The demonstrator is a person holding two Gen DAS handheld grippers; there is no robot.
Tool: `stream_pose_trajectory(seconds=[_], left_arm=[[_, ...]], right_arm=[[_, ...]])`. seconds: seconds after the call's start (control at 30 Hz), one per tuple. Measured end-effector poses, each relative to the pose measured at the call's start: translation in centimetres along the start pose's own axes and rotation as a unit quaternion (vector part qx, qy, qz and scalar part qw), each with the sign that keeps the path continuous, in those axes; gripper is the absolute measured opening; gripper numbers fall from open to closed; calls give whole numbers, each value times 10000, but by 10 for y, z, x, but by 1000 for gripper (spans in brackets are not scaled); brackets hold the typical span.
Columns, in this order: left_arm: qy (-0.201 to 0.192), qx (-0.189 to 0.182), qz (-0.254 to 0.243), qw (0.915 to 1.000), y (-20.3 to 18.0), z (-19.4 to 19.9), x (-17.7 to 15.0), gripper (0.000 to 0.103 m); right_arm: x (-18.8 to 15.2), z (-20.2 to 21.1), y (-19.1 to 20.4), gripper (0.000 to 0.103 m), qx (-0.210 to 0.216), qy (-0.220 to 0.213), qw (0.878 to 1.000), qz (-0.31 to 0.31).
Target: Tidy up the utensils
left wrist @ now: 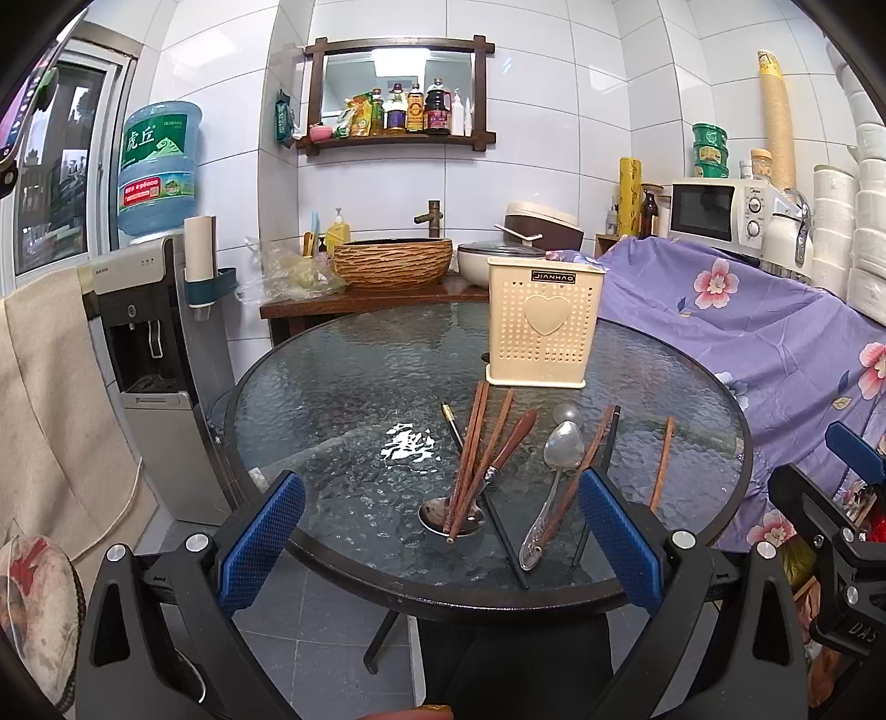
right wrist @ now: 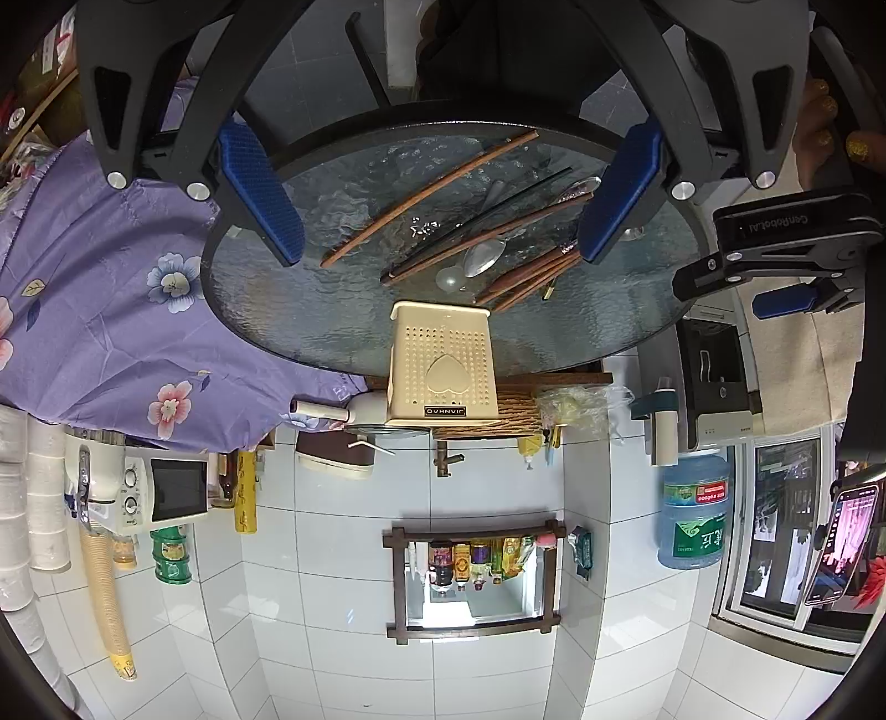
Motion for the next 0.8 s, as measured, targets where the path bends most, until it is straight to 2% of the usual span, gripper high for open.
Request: stream_pose_trajectory(seconds=[0.8], left_arm=[[0,-4,11,10000,1,0,0,97]], right_arm=[[0,-2,2,98,37,40,10000,11]])
Point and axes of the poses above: each gripper's, at about its wrist camera, not at the fingertips, and z roughly against the way its jaws point, y to its left, x to its top, the point moved 1 cm from there along -z, roughly the way its jaws point, and after that the axes turned 12 degrees about -x, right-handed, at the moved point
